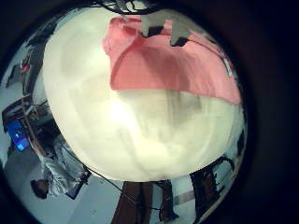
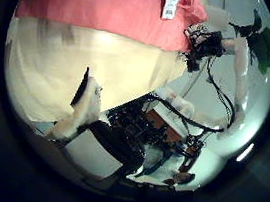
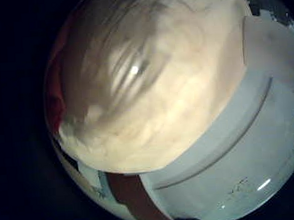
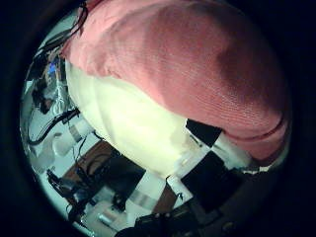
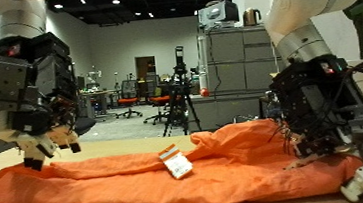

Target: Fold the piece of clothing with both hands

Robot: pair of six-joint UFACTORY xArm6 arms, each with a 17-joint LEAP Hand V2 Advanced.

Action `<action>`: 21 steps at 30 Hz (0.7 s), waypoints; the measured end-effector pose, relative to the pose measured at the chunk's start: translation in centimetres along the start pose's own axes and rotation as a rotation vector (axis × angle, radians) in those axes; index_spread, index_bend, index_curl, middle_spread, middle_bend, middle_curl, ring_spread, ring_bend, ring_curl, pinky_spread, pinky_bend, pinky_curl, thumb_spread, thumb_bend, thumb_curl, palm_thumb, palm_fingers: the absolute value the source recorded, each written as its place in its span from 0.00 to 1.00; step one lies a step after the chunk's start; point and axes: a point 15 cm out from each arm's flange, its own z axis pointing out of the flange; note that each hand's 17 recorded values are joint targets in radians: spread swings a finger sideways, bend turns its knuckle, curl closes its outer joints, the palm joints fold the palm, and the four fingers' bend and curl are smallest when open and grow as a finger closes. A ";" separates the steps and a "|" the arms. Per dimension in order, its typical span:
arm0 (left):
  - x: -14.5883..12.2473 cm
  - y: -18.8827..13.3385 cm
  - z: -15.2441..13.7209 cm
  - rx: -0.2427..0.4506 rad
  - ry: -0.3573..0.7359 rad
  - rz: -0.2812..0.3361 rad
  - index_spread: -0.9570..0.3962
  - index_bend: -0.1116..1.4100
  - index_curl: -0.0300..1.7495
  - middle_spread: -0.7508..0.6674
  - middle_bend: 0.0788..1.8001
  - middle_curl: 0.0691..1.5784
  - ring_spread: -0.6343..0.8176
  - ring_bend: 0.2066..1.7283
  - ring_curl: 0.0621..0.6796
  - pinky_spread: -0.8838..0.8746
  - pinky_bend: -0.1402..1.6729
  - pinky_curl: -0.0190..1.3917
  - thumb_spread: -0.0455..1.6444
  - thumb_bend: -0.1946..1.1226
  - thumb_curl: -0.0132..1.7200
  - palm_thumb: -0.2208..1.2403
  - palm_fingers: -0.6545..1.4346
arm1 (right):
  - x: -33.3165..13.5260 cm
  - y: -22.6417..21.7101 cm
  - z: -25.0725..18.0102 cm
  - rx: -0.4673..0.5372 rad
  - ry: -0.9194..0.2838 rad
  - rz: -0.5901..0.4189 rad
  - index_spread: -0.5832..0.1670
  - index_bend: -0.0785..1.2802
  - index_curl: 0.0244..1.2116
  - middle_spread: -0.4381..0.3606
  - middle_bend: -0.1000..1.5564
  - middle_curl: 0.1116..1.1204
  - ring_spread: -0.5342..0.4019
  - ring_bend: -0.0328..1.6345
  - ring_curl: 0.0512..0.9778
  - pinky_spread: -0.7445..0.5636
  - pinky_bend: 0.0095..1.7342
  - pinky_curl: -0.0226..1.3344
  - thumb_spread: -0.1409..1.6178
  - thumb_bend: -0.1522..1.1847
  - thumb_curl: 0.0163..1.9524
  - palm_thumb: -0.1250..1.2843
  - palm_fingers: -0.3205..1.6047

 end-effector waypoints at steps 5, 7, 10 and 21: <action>-0.4 -0.1 -0.1 0.002 0.004 -0.007 0.83 0.17 0.16 0.77 0.05 0.11 0.81 0.13 0.27 0.78 0.24 0.24 0.73 0.14 0.23 0.57 0.29 | 0.3 0.0 -0.7 0.012 0.014 0.000 0.31 0.20 0.25 0.38 0.29 0.26 0.41 0.33 0.28 0.48 0.16 0.22 0.63 0.11 0.22 0.72 0.59; -0.5 -0.1 -0.1 0.002 0.005 -0.007 0.83 0.17 0.16 0.77 0.05 0.11 0.81 0.13 0.27 0.78 0.24 0.24 0.73 0.14 0.23 0.57 0.29 | 0.6 0.1 -1.2 0.022 0.030 -0.001 0.25 0.22 0.27 0.33 0.31 0.28 0.31 0.38 0.31 0.33 0.23 0.24 0.61 0.11 0.23 0.75 0.72; -0.5 -0.2 0.1 -0.003 0.006 -0.008 0.83 0.17 0.16 0.77 0.05 0.11 0.81 0.13 0.27 0.78 0.24 0.24 0.73 0.14 0.23 0.57 0.29 | 0.7 -0.2 -1.6 0.043 0.038 0.000 0.22 0.27 0.33 0.28 0.36 0.33 0.23 0.43 0.37 0.19 0.30 0.27 0.60 0.10 0.23 0.78 0.83; -0.9 -1.5 2.0 -0.027 0.013 -0.006 0.83 0.17 0.16 0.77 0.05 0.11 0.81 0.13 0.27 0.78 0.24 0.24 0.74 0.13 0.23 0.55 0.29 | 2.7 0.0 -6.4 0.184 0.088 0.030 0.31 0.59 0.52 0.31 0.63 0.50 0.26 0.63 0.51 0.11 0.47 0.37 0.65 0.11 0.21 0.74 0.87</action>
